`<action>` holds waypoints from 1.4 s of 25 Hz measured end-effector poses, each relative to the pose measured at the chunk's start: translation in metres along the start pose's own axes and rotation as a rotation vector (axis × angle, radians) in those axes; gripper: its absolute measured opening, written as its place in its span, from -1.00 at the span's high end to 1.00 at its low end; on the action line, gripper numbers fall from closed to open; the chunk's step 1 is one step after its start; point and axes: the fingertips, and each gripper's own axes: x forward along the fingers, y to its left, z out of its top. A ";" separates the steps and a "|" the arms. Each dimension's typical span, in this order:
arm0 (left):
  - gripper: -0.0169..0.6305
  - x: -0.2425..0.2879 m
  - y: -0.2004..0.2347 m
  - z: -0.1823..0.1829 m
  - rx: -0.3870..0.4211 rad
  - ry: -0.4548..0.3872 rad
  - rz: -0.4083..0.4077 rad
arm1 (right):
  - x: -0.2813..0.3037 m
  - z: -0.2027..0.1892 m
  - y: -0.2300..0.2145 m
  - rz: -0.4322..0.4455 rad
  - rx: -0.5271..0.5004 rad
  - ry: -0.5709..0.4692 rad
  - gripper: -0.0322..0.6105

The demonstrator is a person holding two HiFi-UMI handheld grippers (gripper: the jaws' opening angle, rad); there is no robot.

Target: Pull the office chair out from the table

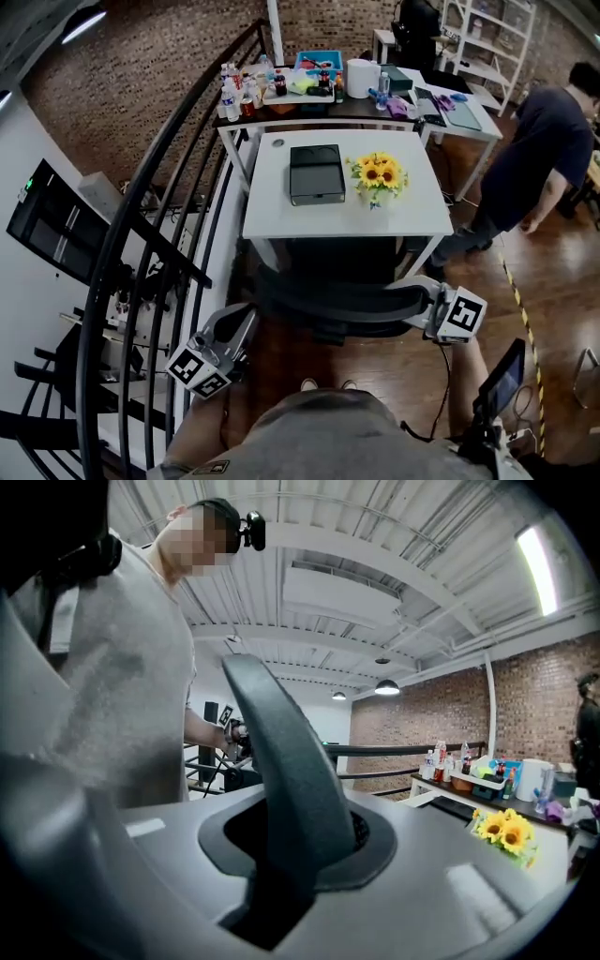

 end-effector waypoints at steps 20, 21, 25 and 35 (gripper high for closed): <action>-0.09 0.095 -0.015 -0.058 0.083 0.342 -0.517 | -0.060 -0.017 -0.027 0.010 0.052 -0.010 0.53; -0.08 0.101 -0.018 -0.059 0.083 0.345 -0.540 | -0.060 -0.017 -0.027 0.011 0.052 -0.010 0.53; 0.45 0.114 -0.038 -0.058 0.082 0.342 -0.643 | -0.059 -0.018 -0.028 0.011 0.059 -0.012 0.53; 0.57 0.110 -0.047 -0.060 0.065 0.352 -0.675 | -0.060 -0.018 -0.024 0.010 0.055 -0.004 0.53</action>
